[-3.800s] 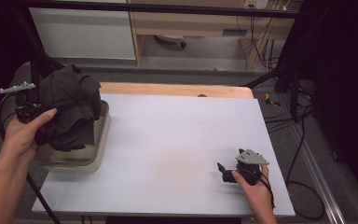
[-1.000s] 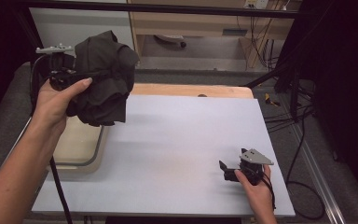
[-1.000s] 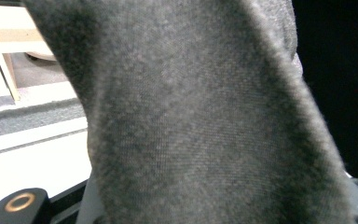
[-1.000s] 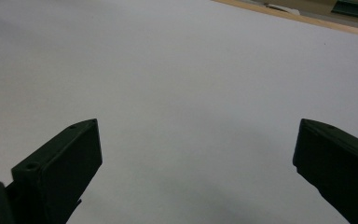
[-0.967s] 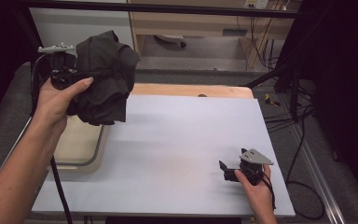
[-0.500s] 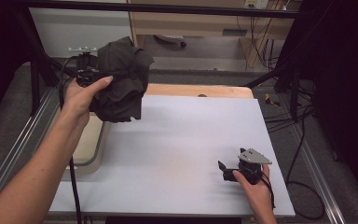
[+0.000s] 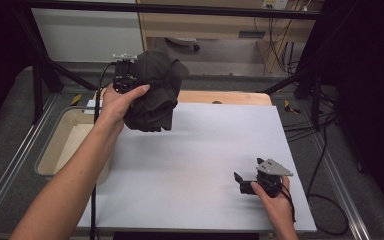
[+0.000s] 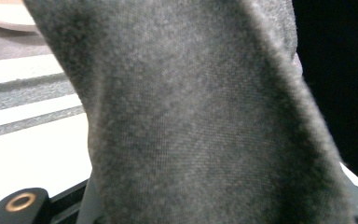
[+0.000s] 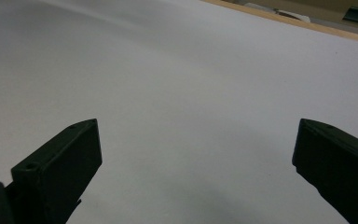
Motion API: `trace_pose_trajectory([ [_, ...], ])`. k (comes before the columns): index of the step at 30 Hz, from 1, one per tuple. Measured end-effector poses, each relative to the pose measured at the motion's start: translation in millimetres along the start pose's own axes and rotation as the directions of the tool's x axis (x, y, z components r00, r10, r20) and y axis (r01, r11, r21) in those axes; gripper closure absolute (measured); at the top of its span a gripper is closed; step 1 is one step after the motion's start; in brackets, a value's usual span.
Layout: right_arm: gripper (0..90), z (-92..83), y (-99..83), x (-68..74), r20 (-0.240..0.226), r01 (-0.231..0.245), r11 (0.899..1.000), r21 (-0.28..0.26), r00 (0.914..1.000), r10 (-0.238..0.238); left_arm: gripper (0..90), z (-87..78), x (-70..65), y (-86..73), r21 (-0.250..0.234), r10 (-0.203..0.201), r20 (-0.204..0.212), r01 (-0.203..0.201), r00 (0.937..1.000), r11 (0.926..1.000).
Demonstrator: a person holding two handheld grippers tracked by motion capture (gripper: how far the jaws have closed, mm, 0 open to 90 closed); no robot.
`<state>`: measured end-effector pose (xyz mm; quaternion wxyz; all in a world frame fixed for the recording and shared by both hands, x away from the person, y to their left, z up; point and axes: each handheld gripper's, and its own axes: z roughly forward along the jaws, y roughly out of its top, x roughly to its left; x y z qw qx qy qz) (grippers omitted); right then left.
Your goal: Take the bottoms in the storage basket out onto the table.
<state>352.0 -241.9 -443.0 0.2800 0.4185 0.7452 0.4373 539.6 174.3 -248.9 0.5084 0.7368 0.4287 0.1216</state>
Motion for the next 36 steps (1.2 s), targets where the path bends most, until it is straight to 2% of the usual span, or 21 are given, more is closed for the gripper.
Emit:
trace_pose_trajectory([
  [4, 2.3, 0.5, 0.2, -0.7, 0.021, -0.006, 1.000, -0.005, 0.9998, 0.006, 49.7, 4.9, -5.7, 1.7, 0.008, 0.014, 0.007, -0.014, 0.9999, 0.9999],
  [17, 2.3, 0.7, 0.7, -1.2, 0.022, -0.005, 1.000, -0.004, 0.9998, 0.005, 49.7, 7.3, -22.6, 1.8, 0.019, 0.053, 0.036, -0.053, 0.9980, 0.9984],
  [33, 2.3, 1.7, 0.1, -2.5, 0.031, -0.009, 1.000, 0.009, 0.9995, 0.009, 49.6, 3.4, -42.5, -10.2, 0.040, 0.097, 0.084, -0.101, 0.9917, 0.9941],
  [36, 2.3, 2.1, 0.1, -2.2, 0.030, -0.003, 1.000, 0.011, 0.9995, 0.003, 49.6, 2.6, -45.6, -12.6, 0.049, 0.095, 0.092, -0.100, 0.9912, 0.9938],
])
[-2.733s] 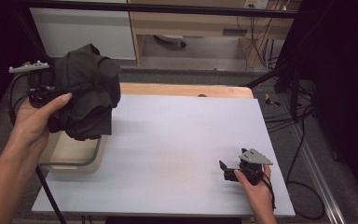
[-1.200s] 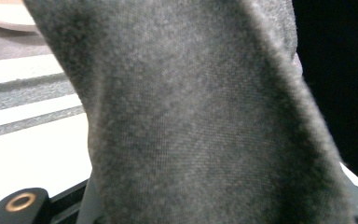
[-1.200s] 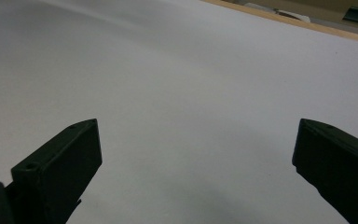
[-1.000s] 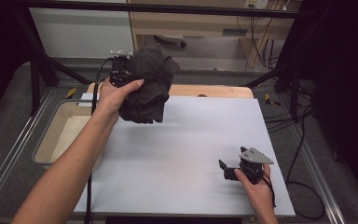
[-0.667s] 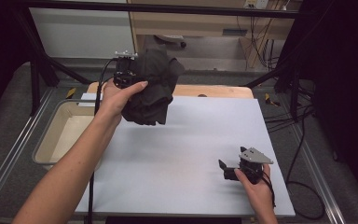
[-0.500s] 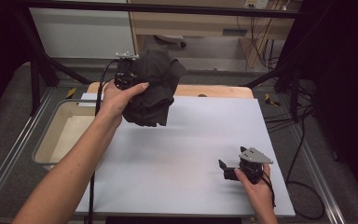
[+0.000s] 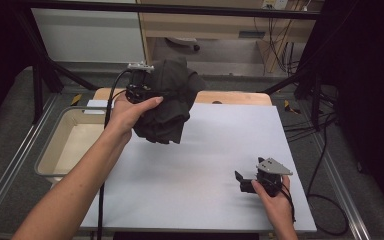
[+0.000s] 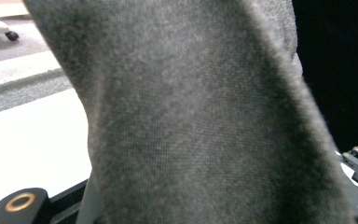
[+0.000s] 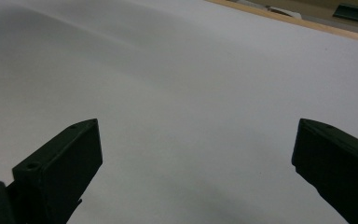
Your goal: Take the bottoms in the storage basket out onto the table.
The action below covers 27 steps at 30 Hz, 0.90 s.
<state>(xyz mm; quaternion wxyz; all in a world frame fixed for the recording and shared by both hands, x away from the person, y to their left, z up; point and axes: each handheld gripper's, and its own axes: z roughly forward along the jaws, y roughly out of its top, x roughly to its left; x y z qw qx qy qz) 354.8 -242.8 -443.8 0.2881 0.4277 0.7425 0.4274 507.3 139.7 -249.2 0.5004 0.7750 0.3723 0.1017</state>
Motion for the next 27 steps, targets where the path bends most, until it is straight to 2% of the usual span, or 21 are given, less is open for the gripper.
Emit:
trace_pose_trajectory([
  [8, 2.3, -0.1, -0.3, 0.0, 0.000, 0.004, 1.000, 0.000, 1.0000, -0.004, 49.6, 1.1, -8.5, -5.0, 0.020, 0.021, 0.019, -0.022, 0.9996, 0.9996],
  [27, 2.0, 0.6, -0.1, 0.8, -0.006, -0.001, 1.000, -0.001, 1.0000, 0.001, 49.5, 4.7, -21.9, -21.3, 0.057, 0.033, 0.065, -0.037, 0.9973, 0.9977],
])
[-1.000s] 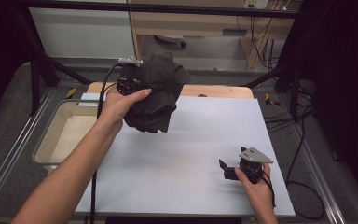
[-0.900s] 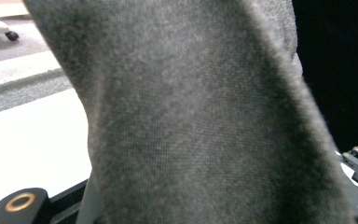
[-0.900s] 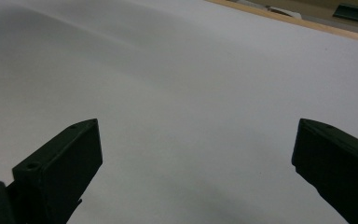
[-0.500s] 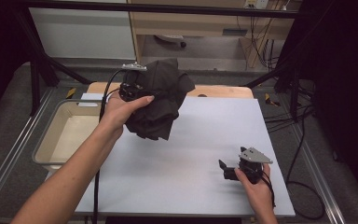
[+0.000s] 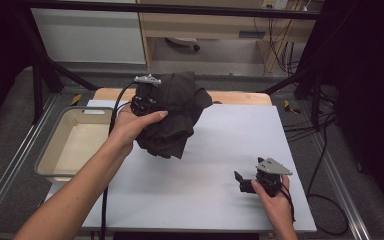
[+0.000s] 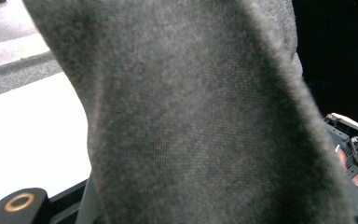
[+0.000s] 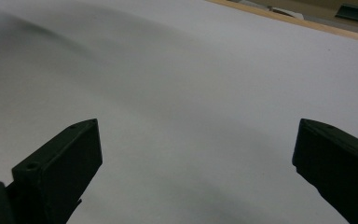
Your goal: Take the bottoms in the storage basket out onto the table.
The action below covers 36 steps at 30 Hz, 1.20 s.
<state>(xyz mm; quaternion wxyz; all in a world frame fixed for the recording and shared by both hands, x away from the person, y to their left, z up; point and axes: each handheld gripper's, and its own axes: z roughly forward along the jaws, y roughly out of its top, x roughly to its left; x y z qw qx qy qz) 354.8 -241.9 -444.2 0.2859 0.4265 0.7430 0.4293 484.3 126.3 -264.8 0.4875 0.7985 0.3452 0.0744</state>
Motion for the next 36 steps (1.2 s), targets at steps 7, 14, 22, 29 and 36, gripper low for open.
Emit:
trace_pose_trajectory([
  [7, 2.0, 0.1, -0.1, -0.1, 0.000, 0.000, 1.000, 0.001, 1.0000, 0.000, 49.4, 3.4, -4.6, -6.9, 0.017, 0.009, 0.008, -0.009, 0.9999, 0.9998],
  [14, 2.0, 0.2, 0.0, 0.3, -0.001, 0.002, 1.000, 0.001, 1.0000, -0.002, 49.4, 10.5, -7.1, -12.6, 0.036, -0.003, 0.024, 0.002, 0.9997, 0.9994],
  [22, 2.0, -1.3, 0.4, 1.2, -0.006, -0.009, 1.000, -0.005, 0.9999, 0.009, 49.3, 15.6, -12.2, -13.7, 0.042, -0.004, 0.029, 0.003, 0.9996, 0.9991],
  [29, 2.0, -1.8, 0.3, 1.3, -0.005, -0.009, 1.000, -0.005, 0.9999, 0.009, 49.1, 7.9, -22.8, -16.8, 0.069, 0.021, 0.012, -0.022, 0.9997, 0.9974],
  [36, 2.0, -1.9, 0.3, 1.2, -0.002, -0.016, 1.000, -0.007, 0.9999, 0.016, 49.0, 12.4, -17.1, -20.7, 0.099, 0.014, -0.025, -0.011, 0.9996, 0.9950],
])
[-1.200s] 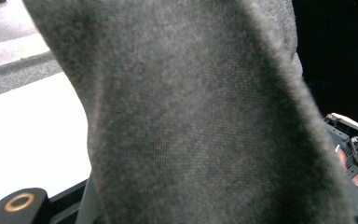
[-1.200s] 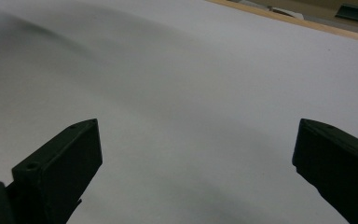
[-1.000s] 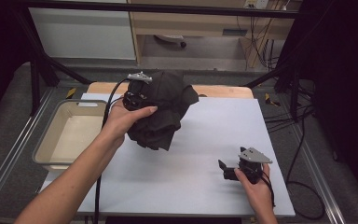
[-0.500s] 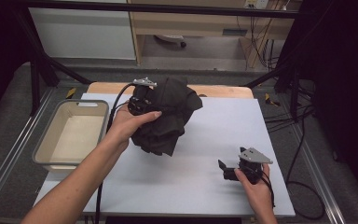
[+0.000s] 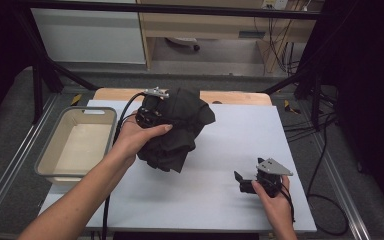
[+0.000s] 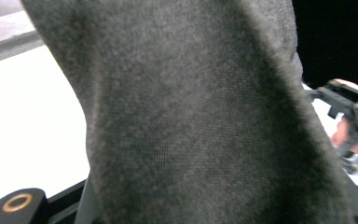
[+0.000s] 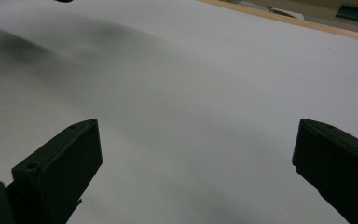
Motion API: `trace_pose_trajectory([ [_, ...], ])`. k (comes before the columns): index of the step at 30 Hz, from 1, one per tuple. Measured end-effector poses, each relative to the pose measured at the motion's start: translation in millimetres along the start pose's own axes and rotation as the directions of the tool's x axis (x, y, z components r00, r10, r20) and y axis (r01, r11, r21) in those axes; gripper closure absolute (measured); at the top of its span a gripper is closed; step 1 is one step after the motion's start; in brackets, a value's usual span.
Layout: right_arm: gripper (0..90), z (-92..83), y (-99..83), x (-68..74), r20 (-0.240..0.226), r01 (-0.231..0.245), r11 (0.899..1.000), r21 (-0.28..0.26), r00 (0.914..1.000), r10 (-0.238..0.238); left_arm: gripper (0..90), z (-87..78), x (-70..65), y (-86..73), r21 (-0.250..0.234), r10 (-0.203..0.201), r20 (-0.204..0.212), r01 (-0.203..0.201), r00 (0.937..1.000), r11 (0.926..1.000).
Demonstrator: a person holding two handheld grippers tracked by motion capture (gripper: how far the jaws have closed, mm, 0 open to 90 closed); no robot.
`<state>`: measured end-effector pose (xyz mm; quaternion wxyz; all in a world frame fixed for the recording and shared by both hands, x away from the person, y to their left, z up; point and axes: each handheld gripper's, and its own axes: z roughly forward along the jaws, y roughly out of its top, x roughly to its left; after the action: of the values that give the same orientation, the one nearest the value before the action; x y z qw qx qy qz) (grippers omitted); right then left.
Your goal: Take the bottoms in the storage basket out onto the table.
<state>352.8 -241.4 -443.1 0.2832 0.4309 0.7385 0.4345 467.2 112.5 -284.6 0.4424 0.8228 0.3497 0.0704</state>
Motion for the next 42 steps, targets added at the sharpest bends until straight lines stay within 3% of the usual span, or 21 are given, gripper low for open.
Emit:
trace_pose_trajectory([
  [6, 2.0, -1.2, -0.2, -0.7, -0.007, -0.005, 1.000, 0.011, 1.0000, 0.005, 49.0, 18.9, 15.6, -4.1, 0.009, -0.065, -0.013, 0.065, 0.9978, 0.9979],
  [10, 2.0, -2.6, -0.2, -1.2, -0.008, -0.005, 1.000, 0.006, 1.0000, 0.005, 48.9, 26.5, 18.0, -4.7, 0.013, -0.074, -0.018, 0.074, 0.9971, 0.9972],
  [13, 2.0, -2.2, -0.2, -1.6, -0.009, -0.007, 1.000, 0.005, 0.9999, 0.007, 48.9, 32.0, 17.0, -5.0, 0.009, -0.086, 0.003, 0.086, 0.9963, 0.9962],
  [16, 2.0, -2.0, 0.0, -1.0, -0.008, -0.008, 1.000, 0.007, 0.9999, 0.008, 48.8, 38.4, 12.5, -4.6, 0.017, -0.068, 0.002, 0.068, 0.9977, 0.9975],
  [19, 2.1, -2.1, 0.3, -0.9, -0.008, -0.005, 1.000, 0.007, 1.0000, 0.005, 48.8, 44.2, 9.3, -4.8, 0.033, -0.031, -0.031, 0.032, 0.9990, 0.9990],
  [23, 2.0, -2.6, 0.3, -0.8, -0.010, -0.001, 1.000, 0.005, 1.0000, 0.001, 48.7, 48.6, 9.2, -5.9, 0.033, -0.060, -0.004, 0.060, 0.9982, 0.9976],
  [42, 2.1, -3.1, 0.0, -2.0, -0.007, -0.016, 1.000, 0.001, 0.9998, 0.016, 48.4, 70.1, -4.5, -3.0, 0.033, -0.057, 0.009, 0.057, 0.9983, 0.9978],
])
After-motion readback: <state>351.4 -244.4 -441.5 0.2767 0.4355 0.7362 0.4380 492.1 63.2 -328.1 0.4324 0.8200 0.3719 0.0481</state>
